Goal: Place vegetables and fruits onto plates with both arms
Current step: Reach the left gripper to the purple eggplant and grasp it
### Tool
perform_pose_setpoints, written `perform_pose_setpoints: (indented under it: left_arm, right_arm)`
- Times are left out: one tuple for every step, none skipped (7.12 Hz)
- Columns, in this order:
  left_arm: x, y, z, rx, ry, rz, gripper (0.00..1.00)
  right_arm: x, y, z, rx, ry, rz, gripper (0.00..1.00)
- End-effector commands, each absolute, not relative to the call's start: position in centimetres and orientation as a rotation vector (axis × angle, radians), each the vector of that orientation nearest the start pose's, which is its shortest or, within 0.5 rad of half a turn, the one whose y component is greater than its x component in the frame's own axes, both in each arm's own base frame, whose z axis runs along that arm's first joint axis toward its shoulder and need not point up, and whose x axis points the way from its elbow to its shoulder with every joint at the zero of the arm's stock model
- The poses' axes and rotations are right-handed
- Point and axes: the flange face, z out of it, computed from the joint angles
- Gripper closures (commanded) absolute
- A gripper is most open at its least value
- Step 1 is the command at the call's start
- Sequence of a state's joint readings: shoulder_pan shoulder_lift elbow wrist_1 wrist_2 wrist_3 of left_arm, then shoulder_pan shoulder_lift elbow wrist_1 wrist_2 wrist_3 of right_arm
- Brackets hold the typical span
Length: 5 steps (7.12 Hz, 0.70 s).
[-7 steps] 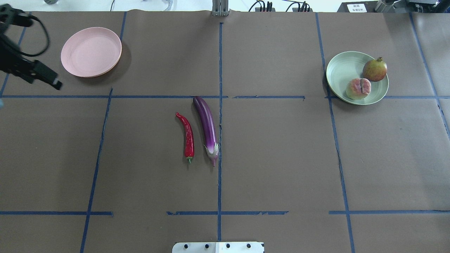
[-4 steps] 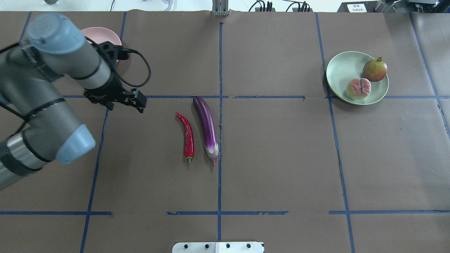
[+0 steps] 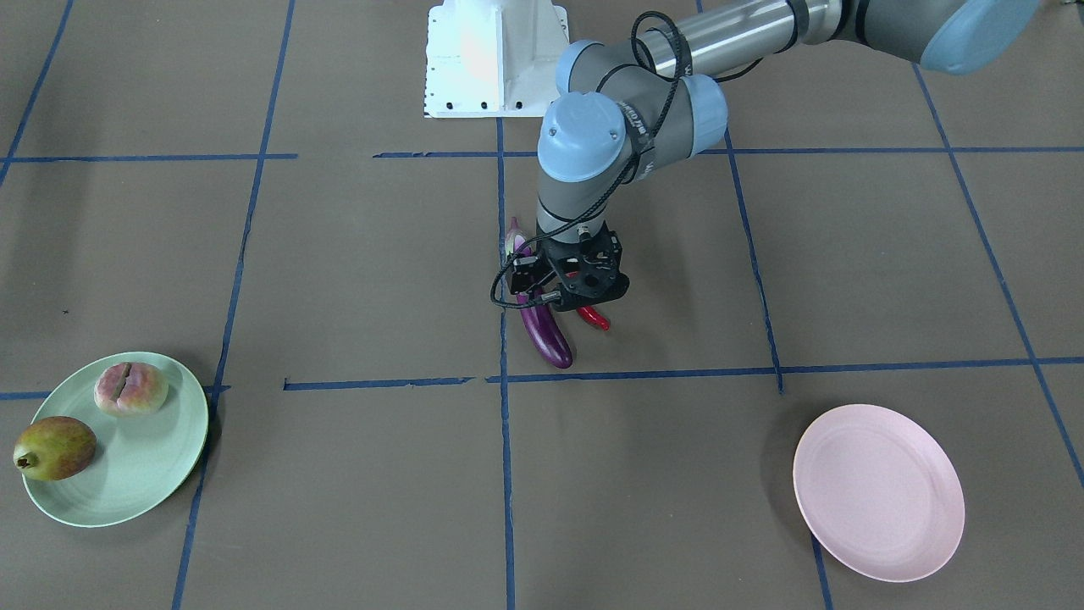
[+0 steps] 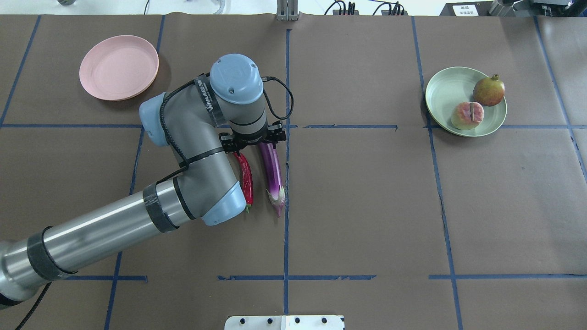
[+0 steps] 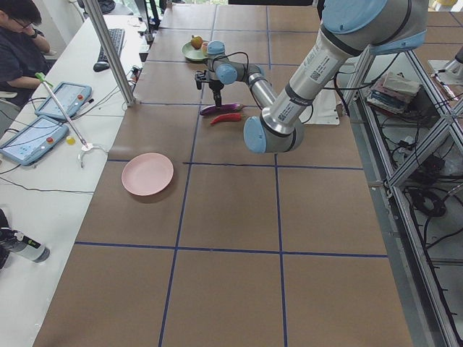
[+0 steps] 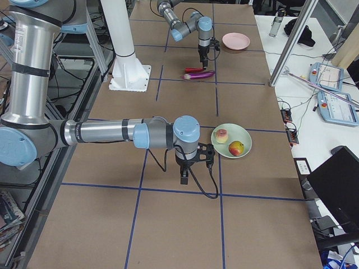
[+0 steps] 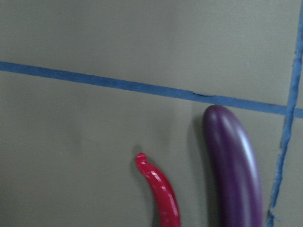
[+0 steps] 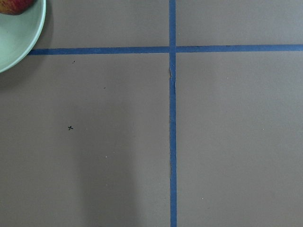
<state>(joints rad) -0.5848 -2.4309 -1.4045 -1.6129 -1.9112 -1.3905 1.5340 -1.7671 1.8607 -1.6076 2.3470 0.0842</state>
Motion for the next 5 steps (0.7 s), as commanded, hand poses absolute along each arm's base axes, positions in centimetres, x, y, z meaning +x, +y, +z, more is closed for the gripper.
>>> perform_pose_setpoints:
  left_arm:
    - [60.5, -49.1, 19.4, -0.017, 0.785, -0.263, 0.12]
    - [60.8, -48.7, 19.2, -0.018, 0.789, -0.257, 0.14]
    - [61.4, -48.2, 19.1, -0.023, 0.790, -0.251, 0.17]
    - [61.8, -47.8, 19.3, -0.025, 0.787, -0.240, 0.21]
    - [62.9, -47.6, 19.8, -0.024, 0.801, -0.230, 0.24]
  right_arm:
    - [4.8, -41.3, 60.8, 0.007, -0.778, 0.023, 0.00]
    - [4.8, -41.3, 60.9, 0.006, -0.778, 0.022, 0.00]
    - [4.8, -41.2, 60.9, 0.004, -0.778, 0.023, 0.00]
    - [4.8, -41.2, 60.9, 0.004, -0.778, 0.023, 0.00]
    - [4.8, -41.3, 61.0, 0.004, -0.778, 0.023, 0.00]
